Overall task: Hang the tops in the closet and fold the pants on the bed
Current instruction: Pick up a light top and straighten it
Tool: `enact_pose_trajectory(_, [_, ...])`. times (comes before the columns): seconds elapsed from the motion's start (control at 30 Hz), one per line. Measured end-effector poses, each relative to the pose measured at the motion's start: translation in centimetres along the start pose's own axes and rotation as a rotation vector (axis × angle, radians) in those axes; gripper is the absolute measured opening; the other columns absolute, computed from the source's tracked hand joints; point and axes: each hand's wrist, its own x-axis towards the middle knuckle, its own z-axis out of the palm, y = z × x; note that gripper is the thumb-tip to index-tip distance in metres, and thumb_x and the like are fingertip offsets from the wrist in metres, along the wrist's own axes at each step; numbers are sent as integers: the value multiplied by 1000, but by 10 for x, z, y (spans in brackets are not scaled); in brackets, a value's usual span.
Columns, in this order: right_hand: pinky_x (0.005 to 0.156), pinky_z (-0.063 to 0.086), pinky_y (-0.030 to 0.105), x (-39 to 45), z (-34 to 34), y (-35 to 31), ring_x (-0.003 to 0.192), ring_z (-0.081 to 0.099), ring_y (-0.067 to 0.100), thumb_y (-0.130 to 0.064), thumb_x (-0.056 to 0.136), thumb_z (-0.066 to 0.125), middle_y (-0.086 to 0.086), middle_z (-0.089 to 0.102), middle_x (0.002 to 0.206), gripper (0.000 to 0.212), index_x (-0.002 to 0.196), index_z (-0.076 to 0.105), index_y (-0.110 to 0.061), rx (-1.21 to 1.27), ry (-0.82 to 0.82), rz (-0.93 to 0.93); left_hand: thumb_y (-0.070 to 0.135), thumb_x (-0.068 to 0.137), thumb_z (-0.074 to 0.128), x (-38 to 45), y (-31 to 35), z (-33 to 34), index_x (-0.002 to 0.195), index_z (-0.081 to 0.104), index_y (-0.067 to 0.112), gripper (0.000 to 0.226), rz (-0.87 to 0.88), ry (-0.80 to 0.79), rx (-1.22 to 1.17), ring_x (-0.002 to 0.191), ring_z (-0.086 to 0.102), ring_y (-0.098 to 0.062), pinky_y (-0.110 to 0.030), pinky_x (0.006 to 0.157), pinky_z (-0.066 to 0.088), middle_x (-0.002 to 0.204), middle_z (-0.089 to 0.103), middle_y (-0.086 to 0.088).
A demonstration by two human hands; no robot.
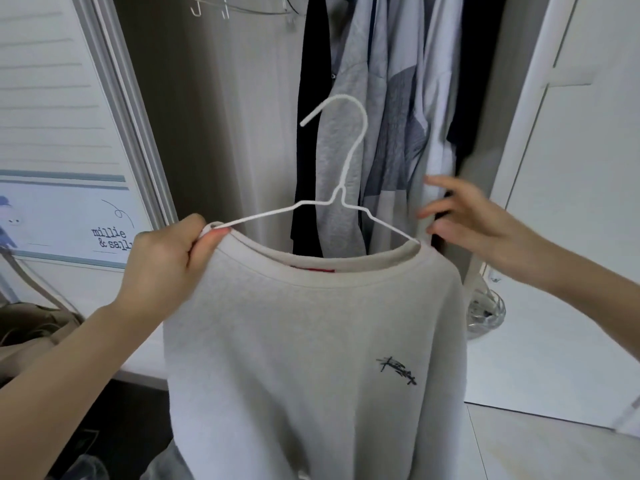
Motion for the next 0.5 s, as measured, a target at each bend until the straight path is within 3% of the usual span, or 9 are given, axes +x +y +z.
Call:
enact_pose_trajectory(0.03, [91, 47, 28, 0, 6, 3, 105, 59, 9, -61, 85, 46, -8, 62, 112, 48, 129, 45, -41, -103, -41, 51, 47, 100, 36, 0, 0, 0, 75, 56, 7, 52, 20, 19, 2, 44, 49, -28, -34, 47, 44, 51, 51, -7])
enact_pose_trajectory(0.1, [77, 46, 28, -2, 22, 13, 81, 59, 7, -62, 83, 38, -7, 62, 87, 47, 102, 62, -25, -276, -146, 146, 46, 100, 37, 1, 1, 1, 76, 56, 9, 48, 10, 21, -4, 43, 48, -26, -31, 47, 42, 52, 51, -6])
enact_pose_trajectory(0.2, [56, 36, 22, -4, 38, 16, 56, 43, 7, -58, 85, 37, 6, 46, 61, 58, 72, 54, -3, -259, -35, 103, 46, 101, 39, 3, -3, 1, 76, 56, 11, 46, -24, -33, -7, 46, 51, -24, -28, 49, 42, 54, 53, -5])
enact_pose_trajectory(0.33, [50, 32, 15, 4, 48, 8, 49, 39, 4, -39, 96, 40, -9, 37, 49, 45, 59, 37, -14, -328, 157, 0, 54, 100, 27, 12, 5, -7, 73, 55, 10, 58, 96, -94, 79, 41, 49, -26, -35, 46, 49, 49, 49, -3])
enact_pose_trajectory(0.43, [48, 30, 13, 12, 57, -3, 47, 38, 4, -42, 94, 39, -9, 34, 45, 44, 57, 33, -19, -357, 154, -74, 61, 98, 14, 18, 14, -7, 69, 54, 7, 72, 194, -118, 125, 37, 46, -29, -33, 41, 45, 45, 44, -3])
enact_pose_trajectory(0.5, [48, 29, 15, 20, 56, -8, 47, 36, 5, -46, 91, 39, -9, 30, 46, 45, 57, 32, -17, -352, 124, -99, 67, 94, 13, 18, 11, -6, 71, 56, 6, 78, 118, -132, 89, 41, 50, -31, -37, 44, 48, 47, 48, -6])
